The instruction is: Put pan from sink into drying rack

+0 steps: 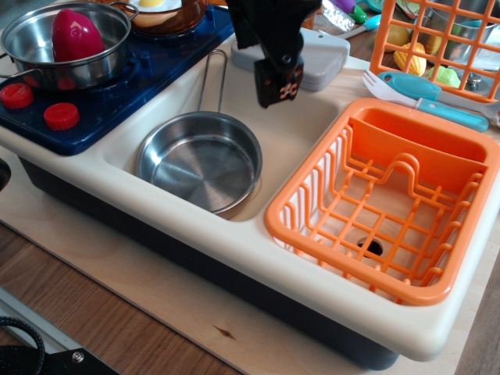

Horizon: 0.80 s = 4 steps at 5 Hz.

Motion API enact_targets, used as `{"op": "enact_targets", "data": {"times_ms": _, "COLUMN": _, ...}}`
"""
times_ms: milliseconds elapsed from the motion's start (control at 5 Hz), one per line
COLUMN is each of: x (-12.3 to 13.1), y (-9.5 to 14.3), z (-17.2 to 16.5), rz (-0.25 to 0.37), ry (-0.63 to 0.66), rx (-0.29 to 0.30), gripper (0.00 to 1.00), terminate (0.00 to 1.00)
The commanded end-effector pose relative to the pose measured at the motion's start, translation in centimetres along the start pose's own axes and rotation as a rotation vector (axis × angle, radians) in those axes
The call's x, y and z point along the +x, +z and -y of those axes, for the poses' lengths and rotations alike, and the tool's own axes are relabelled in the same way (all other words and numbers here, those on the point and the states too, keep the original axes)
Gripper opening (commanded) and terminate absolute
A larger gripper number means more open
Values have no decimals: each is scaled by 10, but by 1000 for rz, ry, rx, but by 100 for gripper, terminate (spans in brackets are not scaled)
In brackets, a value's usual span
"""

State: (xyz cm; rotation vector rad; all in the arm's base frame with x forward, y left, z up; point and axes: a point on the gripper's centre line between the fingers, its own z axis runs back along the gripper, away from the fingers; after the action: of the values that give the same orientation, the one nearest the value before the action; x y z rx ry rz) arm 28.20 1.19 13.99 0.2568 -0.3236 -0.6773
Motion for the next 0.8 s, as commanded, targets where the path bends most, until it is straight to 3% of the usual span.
{"op": "enact_targets", "data": {"times_ms": 0, "x": -15, "y": -2, "z": 6, "rz": 74, "ry": -94, "rx": -12, "gripper": 100, "terminate": 0}}
{"op": "enact_targets", "data": {"times_ms": 200, "x": -25, "y": -8, "z": 16, "rz": 76, "ry": -140, "rx": -13, "gripper": 100, "terminate": 0}}
{"op": "enact_targets", "data": {"times_ms": 600, "x": -36, "y": -22, "z": 4, "rz": 36, "ry": -246, "rx": -59, "gripper": 100, "terminate": 0}}
